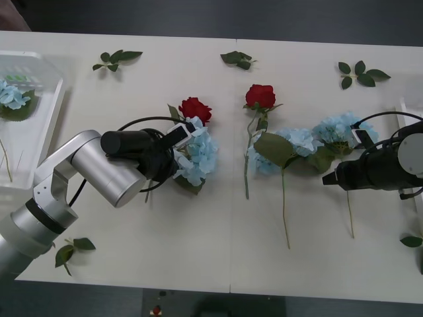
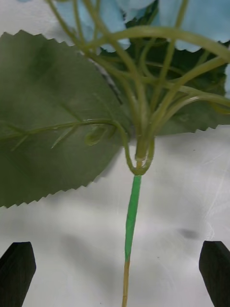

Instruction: Put the red flowers into the right box and the blue flowers into the left box

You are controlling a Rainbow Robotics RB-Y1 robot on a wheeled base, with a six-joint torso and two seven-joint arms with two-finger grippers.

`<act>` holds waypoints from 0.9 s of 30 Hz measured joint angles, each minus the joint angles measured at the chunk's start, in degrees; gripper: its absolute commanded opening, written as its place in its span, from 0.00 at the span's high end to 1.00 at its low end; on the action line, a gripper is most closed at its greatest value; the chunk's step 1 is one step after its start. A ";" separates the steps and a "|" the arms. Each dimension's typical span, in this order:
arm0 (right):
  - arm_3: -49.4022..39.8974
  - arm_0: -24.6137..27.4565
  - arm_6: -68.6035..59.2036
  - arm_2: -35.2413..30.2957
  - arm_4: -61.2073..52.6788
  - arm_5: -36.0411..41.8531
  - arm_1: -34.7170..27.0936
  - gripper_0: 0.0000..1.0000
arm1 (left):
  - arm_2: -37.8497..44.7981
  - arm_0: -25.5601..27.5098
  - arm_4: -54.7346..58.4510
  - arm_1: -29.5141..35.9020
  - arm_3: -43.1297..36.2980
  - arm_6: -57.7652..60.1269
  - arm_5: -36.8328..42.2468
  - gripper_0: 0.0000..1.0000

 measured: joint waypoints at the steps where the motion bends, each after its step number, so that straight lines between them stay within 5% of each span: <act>1: 0.00 0.04 -0.29 0.01 0.37 -0.05 0.00 0.00 | -0.24 0.00 -0.16 0.00 0.02 0.00 0.00 0.55; 3: 0.00 0.09 -0.47 0.01 0.75 -0.04 0.00 0.00 | -0.81 0.00 -0.87 0.00 0.08 0.00 0.00 0.73; 6: 0.00 0.09 -0.60 0.01 1.27 -0.04 0.00 0.05 | -1.23 0.00 -1.13 0.00 0.31 0.00 0.00 0.81; 8: 0.00 0.09 -0.96 0.01 1.71 -0.10 0.00 0.48 | -1.22 0.00 -1.13 0.00 0.62 0.00 0.00 0.82; 9: 0.00 0.09 -1.15 0.01 1.90 -0.24 0.00 0.78 | -1.22 0.00 -1.13 0.00 0.88 0.00 0.00 0.82; 10: 0.00 0.09 -1.28 0.01 2.07 -0.60 0.00 0.96 | -1.22 0.00 -1.13 0.00 1.17 0.00 -0.01 0.82; 11: 0.00 0.10 -1.32 0.01 2.24 -0.99 0.00 1.00 | -1.22 0.00 -1.14 0.00 1.47 0.00 -0.08 0.82; 15: 0.00 0.10 -1.34 0.01 2.31 -1.17 0.00 1.00 | -1.22 0.00 -1.27 0.00 2.20 0.00 -0.89 0.82; 22: 0.00 0.10 -1.39 0.01 3.22 -1.16 0.00 1.00 | -1.22 0.00 -1.94 0.00 2.23 0.00 -0.89 1.00; 27: 0.00 0.10 -1.42 0.01 3.22 -1.16 0.00 1.00 | -1.22 0.00 -1.94 0.00 2.23 0.00 -0.91 1.00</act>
